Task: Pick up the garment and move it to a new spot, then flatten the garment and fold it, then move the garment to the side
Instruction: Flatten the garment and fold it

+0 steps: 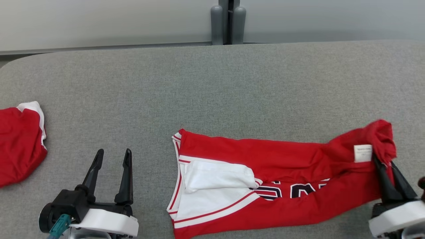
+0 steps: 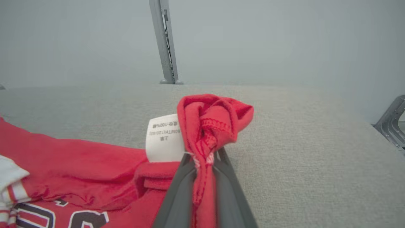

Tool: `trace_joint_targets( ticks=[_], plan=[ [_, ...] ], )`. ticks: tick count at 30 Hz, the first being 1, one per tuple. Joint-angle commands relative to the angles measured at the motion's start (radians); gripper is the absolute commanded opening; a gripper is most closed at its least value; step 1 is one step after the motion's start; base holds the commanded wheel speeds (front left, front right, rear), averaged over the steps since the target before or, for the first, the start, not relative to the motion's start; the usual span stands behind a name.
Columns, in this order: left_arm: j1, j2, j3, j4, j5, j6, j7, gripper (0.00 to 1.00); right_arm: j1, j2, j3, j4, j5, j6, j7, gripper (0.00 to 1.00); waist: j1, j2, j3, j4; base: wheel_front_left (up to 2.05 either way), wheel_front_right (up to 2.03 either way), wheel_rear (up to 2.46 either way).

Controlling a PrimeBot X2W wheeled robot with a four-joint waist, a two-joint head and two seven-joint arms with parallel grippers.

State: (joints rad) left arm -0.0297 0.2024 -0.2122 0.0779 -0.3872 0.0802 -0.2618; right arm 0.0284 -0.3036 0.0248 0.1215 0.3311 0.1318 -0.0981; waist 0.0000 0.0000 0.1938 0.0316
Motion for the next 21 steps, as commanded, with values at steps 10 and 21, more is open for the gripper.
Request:
trace_joint_targets(
  ticks=[10,21],
  plan=[
    [0.003,-0.001,-0.009,0.006,0.012,-0.01,-0.003,1.0,-0.116,0.115,0.302,-0.147,-0.01,-0.002,0.115,0.0,0.0,0.0,-0.038,0.013,0.0,0.0,0.0],
    [-0.031,-0.008,-0.025,0.018,0.011,-0.02,-0.002,1.0,-0.27,0.247,0.585,0.117,0.067,-0.001,-0.019,0.0,0.0,0.0,-0.013,0.08,0.0,0.0,0.0]
  ],
)
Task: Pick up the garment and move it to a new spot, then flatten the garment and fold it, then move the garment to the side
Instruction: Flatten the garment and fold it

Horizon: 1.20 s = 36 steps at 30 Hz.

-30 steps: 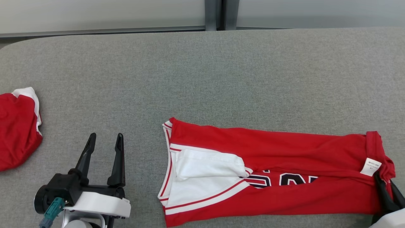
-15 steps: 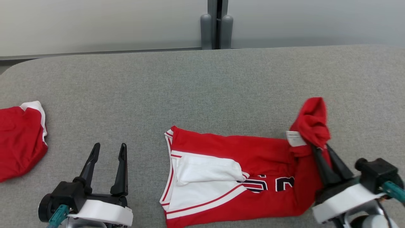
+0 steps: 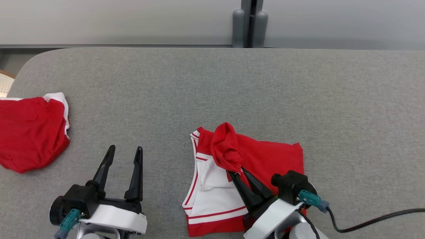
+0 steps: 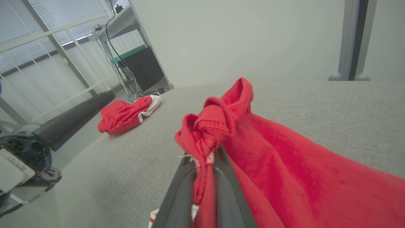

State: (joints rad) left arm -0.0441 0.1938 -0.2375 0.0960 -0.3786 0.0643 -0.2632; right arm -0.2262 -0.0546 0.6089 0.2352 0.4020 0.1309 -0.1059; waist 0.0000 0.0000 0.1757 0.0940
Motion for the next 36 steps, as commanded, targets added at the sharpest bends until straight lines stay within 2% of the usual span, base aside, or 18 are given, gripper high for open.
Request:
trace_joint_targets(
  ticks=[1,4,5,6,7,8,14,16,19,30,34,36],
  plan=[
    [-0.021,-0.001,-0.004,0.005,0.004,-0.006,0.0,1.0,-0.021,0.0,0.012,0.043,0.003,0.0,-0.02,0.0,0.0,0.0,0.007,0.028,0.0,0.0,0.0],
    [-0.036,-0.002,-0.011,0.017,0.005,-0.01,0.0,1.0,-0.058,0.002,0.05,0.114,0.043,0.0,-0.058,0.02,0.0,0.0,0.011,0.051,0.0,0.0,0.0],
    [-0.038,-0.002,-0.011,0.02,0.005,-0.009,0.0,1.0,-0.071,0.002,0.066,0.134,0.05,0.0,-0.068,0.42,0.0,0.0,0.012,0.056,0.0,0.0,0.0],
    [-0.04,-0.002,-0.011,0.023,0.005,-0.009,0.0,1.0,-0.081,0.002,0.078,0.151,0.063,0.0,-0.075,0.5,0.0,0.0,0.014,0.06,0.0,0.0,0.0],
    [-0.043,-0.002,-0.009,0.025,0.006,-0.007,0.0,1.0,-0.101,0.001,0.098,0.179,0.076,0.0,-0.093,0.95,0.0,0.0,0.017,0.064,0.0,0.0,0.0],
    [-0.044,-0.004,-0.008,0.026,0.005,-0.005,0.0,1.0,-0.109,0.002,0.105,0.19,0.083,0.0,-0.101,1.0,0.0,0.0,0.018,0.065,0.0,0.0,0.0],
    [-0.045,0.005,0.003,0.032,0.0,-0.008,-0.001,1.0,-0.15,0.001,0.142,0.141,0.094,0.0,-0.149,1.0,0.0,0.0,0.022,0.056,0.0,0.0,0.0],
    [-0.05,0.003,0.004,0.031,0.007,-0.006,-0.001,1.0,-0.153,0.0,0.116,0.111,0.074,0.0,-0.154,1.0,0.0,0.0,0.022,0.05,0.0,0.0,0.0],
    [-0.051,0.003,0.009,0.027,0.01,-0.003,-0.001,1.0,-0.132,-0.009,0.037,0.059,0.041,0.0,-0.159,1.0,0.0,0.0,0.019,0.039,0.0,0.0,0.0],
    [-0.006,0.004,0.045,0.009,0.027,0.005,-0.001,1.0,0.071,-0.112,-0.376,-0.104,-0.094,0.0,-0.134,1.0,0.0,0.0,-0.015,-0.017,0.0,0.0,0.0],
    [0.007,0.008,0.055,0.004,0.033,0.003,-0.001,1.0,0.165,-0.134,-0.48,-0.152,-0.125,0.0,-0.099,1.0,0.0,0.0,-0.034,-0.03,0.0,0.0,0.0],
    [0.014,0.008,0.056,0.003,0.035,0.003,-0.001,1.0,0.186,-0.138,-0.496,-0.165,-0.129,0.0,-0.088,1.0,0.0,0.0,-0.039,-0.033,0.0,0.0,0.0]
  ],
)
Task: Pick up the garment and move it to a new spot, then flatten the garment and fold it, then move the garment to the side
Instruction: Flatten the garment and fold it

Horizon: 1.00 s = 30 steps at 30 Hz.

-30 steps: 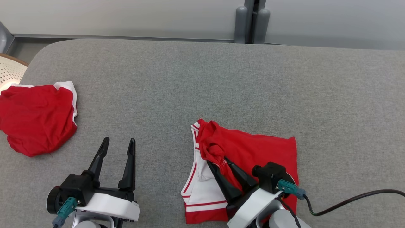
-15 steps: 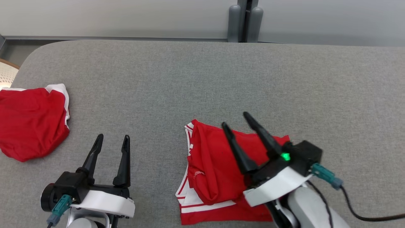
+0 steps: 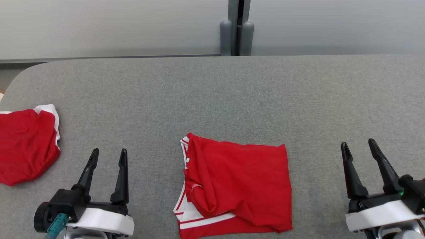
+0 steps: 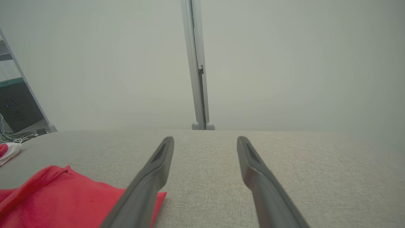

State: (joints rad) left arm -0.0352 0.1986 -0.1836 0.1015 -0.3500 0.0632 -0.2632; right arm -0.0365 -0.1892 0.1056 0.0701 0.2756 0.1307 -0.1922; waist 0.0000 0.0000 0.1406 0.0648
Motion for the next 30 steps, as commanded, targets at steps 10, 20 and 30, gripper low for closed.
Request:
trace_joint_targets(
  ticks=[10,20,30],
  plan=[
    [0.032,0.011,-0.004,-0.015,0.018,0.01,0.0,1.0,0.097,0.002,-0.059,-0.114,-0.03,0.0,0.064,1.0,0.0,0.0,-0.015,-0.022,0.0,0.0,0.0],
    [0.014,0.008,-0.02,-0.035,0.022,0.017,0.009,1.0,0.09,0.008,-0.061,-0.14,-0.042,0.0,0.083,1.0,0.0,0.0,0.002,-0.009,0.0,0.0,0.0],
    [-0.04,-0.002,-0.043,-0.046,0.026,0.009,0.01,1.0,-0.031,0.03,0.187,0.024,-0.005,0.0,0.082,0.0,0.0,0.0,0.056,0.036,0.0,0.0,0.0]
  ],
)
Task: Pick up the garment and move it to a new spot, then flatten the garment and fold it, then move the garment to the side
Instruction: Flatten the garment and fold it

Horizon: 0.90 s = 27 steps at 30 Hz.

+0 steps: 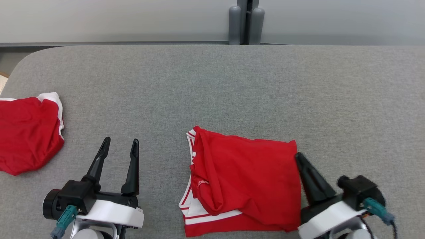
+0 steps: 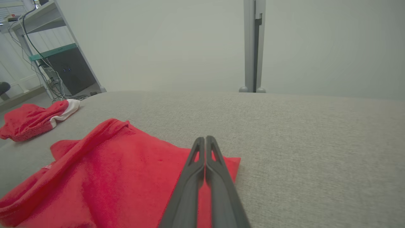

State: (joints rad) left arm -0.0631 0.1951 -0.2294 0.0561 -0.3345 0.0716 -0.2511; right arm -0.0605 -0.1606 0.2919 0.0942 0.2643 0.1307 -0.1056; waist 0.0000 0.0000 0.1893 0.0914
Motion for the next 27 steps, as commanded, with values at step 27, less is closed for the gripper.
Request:
trace_joint_targets(
  ticks=[27],
  plan=[
    [-0.035,-0.017,0.014,0.025,-0.002,-0.012,-0.014,1.0,-0.314,0.071,0.592,0.423,0.258,0.0,-0.054,0.0,0.0,0.0,0.016,0.058,0.0,0.0,0.0]
  ],
)
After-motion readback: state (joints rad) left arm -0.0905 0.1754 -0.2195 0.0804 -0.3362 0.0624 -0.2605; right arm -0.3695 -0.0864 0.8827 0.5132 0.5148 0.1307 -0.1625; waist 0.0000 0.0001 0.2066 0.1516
